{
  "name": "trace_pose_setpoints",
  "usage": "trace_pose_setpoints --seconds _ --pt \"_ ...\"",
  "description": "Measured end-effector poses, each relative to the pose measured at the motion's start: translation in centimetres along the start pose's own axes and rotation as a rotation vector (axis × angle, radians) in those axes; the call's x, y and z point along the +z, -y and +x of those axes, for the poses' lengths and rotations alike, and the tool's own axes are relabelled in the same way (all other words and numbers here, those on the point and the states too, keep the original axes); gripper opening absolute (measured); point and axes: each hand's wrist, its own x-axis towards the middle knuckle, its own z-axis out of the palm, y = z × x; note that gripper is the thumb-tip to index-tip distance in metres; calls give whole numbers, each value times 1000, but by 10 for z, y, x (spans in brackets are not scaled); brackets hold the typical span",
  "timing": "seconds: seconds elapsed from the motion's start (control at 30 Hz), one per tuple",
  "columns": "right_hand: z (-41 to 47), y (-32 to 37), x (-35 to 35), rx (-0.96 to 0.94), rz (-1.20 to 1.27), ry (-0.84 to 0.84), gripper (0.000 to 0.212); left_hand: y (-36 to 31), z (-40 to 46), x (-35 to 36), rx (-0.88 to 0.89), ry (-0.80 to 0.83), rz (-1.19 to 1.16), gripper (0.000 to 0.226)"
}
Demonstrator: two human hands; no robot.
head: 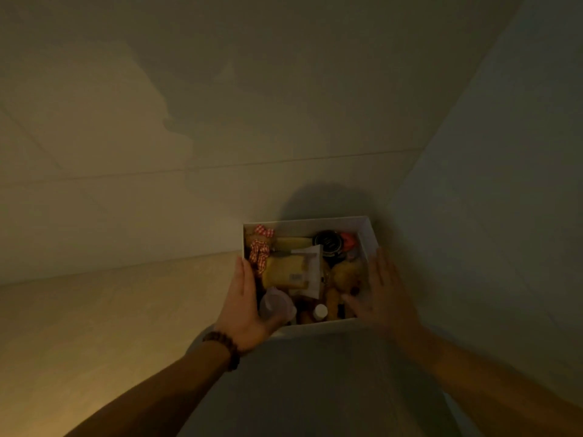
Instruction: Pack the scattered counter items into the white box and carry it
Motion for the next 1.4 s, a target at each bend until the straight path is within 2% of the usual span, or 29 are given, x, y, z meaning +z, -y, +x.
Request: trace_pose_setpoints --seconds 0.07,0.17,0.27,0.4,0.53,0.77,0.9,1.17,1.27,1.33,1.4 --pt "-13 1 7 -29 -105 -18 105 5 -1 2 14 68 94 145" --pt "-18 2 7 9 -137 -37 99 1 0 3 44 104 120 148" --pt "-21 0 0 23 -150 -5 94 -10 -3 11 62 88 74 146" --pt "-21 -17 -7 86 -123 19 98 -31 3 32 63 62 62 146" --pt "-5 -46 -12 25 -251 60 109 -54 17 50 -41 50 85 147" --pt "14 -56 -19 -11 -307 42 100 -63 28 57 -48 -10 39 143" --pt "27 -53 -22 13 -289 43 89 -62 37 59 -23 -36 120 140" --pt "26 -56 -26 8 -302 108 84 -65 34 56 -94 -8 295 144" --pt "13 -53 -37 35 -274 166 99 -80 25 41 -127 83 382 140" --pt "-4 -40 -54 66 -227 188 112 -94 13 20 -137 142 353 128" --pt "-24 -24 -81 81 -145 198 113 -116 -5 -8 -103 163 375 114"
